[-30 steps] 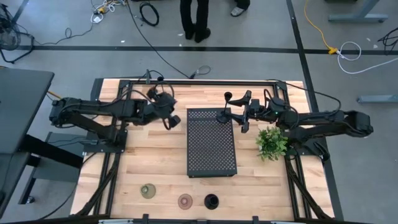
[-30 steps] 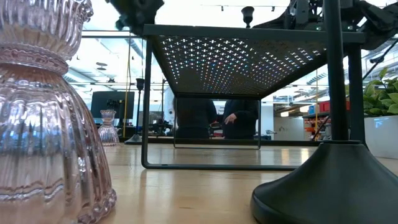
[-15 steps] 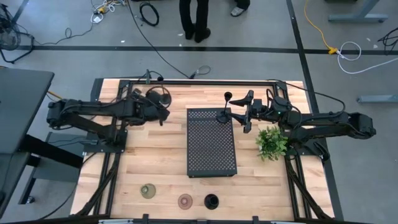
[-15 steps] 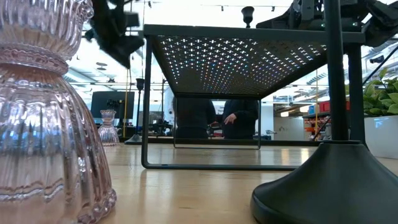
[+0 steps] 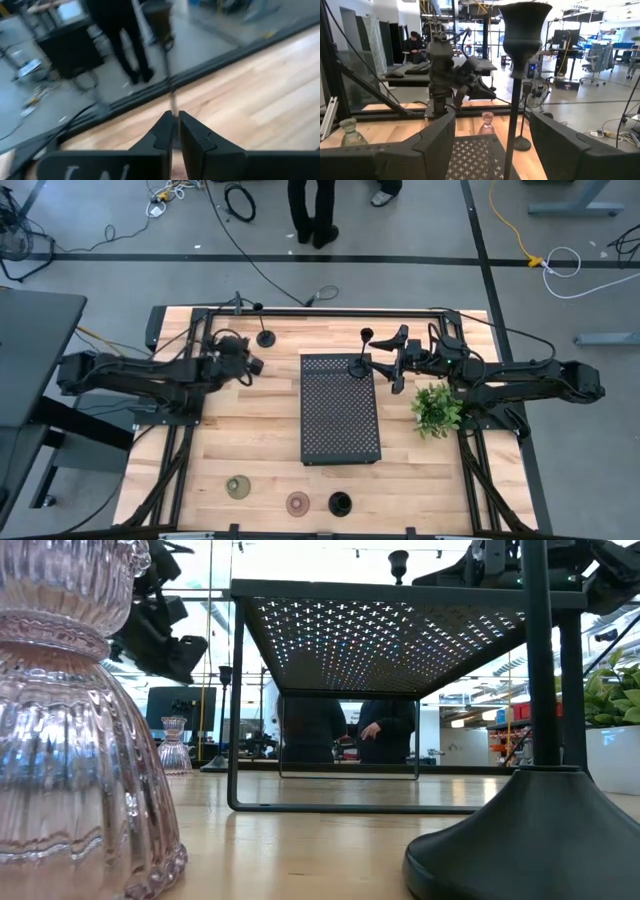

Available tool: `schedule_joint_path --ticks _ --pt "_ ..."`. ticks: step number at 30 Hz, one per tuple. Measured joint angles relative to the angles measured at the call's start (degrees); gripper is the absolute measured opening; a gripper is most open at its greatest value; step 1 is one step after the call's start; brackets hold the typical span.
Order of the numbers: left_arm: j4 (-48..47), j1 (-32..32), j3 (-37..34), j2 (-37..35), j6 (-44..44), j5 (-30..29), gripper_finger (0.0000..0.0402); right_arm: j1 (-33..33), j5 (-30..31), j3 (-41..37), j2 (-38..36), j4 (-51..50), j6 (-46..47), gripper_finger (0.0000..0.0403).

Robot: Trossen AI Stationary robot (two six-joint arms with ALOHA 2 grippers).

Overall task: Pick & Place candle stick holders
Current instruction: Align the top black candle holder with the other black candle holder on the shelf

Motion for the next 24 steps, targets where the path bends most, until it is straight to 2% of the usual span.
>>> schedule_joint_path --ticks 5,7,13,19,24 --pt "21.38 3.76 -6.37 -0.19 9.06 1.82 0.0019 0.14 -0.12 0.00 0.00 0.10 -0.01 0.0256" --pt "25.36 5.62 -7.42 -0.13 11.82 3.03 0.0019 0.15 -0.10 0.00 0.00 0.02 -0.01 0.0256" --pt "26.65 11.53 -7.86 -0.09 13.78 8.61 0.0038 0.72 0.98 0.00 0.00 0.30 -0.22 0.0256" --pt "27.90 15.67 -7.84 -0.06 14.67 17.11 0.0089 0.87 1.20 0.00 0.00 0.41 -0.23 0.0256" --pt "28.10 17.38 -7.84 -0.06 14.63 18.69 0.0134 0.87 1.20 0.00 0.00 0.92 -0.24 0.0256"
